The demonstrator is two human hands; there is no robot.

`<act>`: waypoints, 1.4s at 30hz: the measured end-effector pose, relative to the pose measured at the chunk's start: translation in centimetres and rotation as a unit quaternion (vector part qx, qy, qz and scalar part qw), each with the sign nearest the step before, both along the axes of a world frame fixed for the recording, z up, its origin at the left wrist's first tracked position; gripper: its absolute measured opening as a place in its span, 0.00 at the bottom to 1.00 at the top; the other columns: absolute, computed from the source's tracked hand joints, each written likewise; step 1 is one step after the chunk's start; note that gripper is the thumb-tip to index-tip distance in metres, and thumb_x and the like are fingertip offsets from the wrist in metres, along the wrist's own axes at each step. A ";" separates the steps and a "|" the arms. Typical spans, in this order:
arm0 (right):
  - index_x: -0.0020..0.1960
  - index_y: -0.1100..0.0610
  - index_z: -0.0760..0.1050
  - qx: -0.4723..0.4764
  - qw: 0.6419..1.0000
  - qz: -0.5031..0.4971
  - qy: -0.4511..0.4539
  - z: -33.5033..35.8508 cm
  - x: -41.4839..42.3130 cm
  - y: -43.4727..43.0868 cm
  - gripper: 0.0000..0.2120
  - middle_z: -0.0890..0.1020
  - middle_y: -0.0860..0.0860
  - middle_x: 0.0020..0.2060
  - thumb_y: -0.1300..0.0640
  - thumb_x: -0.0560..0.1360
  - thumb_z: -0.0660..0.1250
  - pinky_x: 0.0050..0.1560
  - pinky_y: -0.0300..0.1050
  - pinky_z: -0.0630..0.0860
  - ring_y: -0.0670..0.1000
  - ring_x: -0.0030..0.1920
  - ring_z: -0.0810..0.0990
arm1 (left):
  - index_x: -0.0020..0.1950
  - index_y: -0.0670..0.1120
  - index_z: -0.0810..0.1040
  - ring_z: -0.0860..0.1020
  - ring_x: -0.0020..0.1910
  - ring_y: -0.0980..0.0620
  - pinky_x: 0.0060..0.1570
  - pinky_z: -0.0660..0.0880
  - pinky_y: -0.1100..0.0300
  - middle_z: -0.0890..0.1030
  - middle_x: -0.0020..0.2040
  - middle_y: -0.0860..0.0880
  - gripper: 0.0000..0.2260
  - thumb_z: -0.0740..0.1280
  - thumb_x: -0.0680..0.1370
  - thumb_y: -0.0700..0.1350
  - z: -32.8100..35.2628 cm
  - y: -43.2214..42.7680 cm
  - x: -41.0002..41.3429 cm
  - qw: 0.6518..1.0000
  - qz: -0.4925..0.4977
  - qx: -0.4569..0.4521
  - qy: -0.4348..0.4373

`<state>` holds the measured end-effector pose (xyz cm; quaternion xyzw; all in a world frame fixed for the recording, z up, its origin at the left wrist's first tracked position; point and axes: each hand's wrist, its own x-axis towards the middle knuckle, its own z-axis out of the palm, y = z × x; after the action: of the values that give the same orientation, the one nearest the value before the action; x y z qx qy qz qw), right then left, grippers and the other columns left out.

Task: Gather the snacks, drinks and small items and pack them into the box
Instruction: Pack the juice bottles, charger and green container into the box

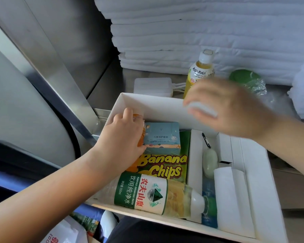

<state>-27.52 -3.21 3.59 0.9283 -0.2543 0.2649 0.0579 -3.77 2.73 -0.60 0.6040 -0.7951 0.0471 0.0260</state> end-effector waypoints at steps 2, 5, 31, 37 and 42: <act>0.65 0.53 0.70 0.087 0.970 0.032 0.224 -1.3 0.7 1.1 0.18 0.73 0.53 0.61 0.51 0.76 0.65 0.54 0.52 0.75 0.53 0.59 0.73 | 0.69 0.51 0.62 0.72 0.55 0.52 0.52 0.73 0.60 0.67 0.60 0.50 0.29 0.65 0.73 0.62 0.0 0.0 0.0 1.000 0.000 0.003 0.008; 0.76 0.47 0.49 0.146 0.903 0.004 0.405 -3.8 1.3 0.9 0.35 0.55 0.54 0.74 0.51 0.76 0.65 0.64 0.53 0.69 0.55 0.71 0.59 | 0.69 0.51 0.63 0.71 0.56 0.51 0.52 0.72 0.60 0.67 0.60 0.50 0.29 0.65 0.73 0.61 0.2 -0.1 0.2 1.000 0.001 0.015 0.019; 0.76 0.47 0.49 0.030 0.928 0.055 0.368 -7.5 5.0 -0.5 0.35 0.70 0.59 0.58 0.58 0.76 0.64 0.36 0.50 0.70 0.58 0.52 0.71 | 0.69 0.44 0.58 0.69 0.50 0.52 0.40 0.70 0.64 0.64 0.58 0.47 0.39 0.67 0.66 0.63 1.4 1.0 -1.2 0.991 0.046 0.024 -0.122; 0.74 0.48 0.59 0.041 0.934 0.062 0.350 -6.8 5.0 -0.8 0.31 0.72 0.57 0.58 0.56 0.75 0.67 0.41 0.48 0.72 0.59 0.55 0.73 | 0.70 0.44 0.58 0.69 0.55 0.51 0.53 0.68 0.60 0.67 0.60 0.49 0.40 0.62 0.68 0.68 1.0 0.7 -0.5 0.988 0.005 -0.008 -0.156; 0.72 0.49 0.63 0.066 0.935 0.064 0.343 -6.8 4.8 -0.9 0.27 0.72 0.58 0.59 0.55 0.75 0.67 0.36 0.46 0.68 0.59 0.56 0.73 | 0.73 0.42 0.55 0.63 0.64 0.48 0.65 0.60 0.54 0.66 0.67 0.48 0.43 0.50 0.69 0.72 1.0 0.8 0.2 0.969 -0.018 -0.019 -0.246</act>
<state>-22.75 -4.14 -3.18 0.9788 -0.1760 -0.0841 0.0627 -3.52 3.50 0.36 0.5590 -0.7867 0.2086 -0.1582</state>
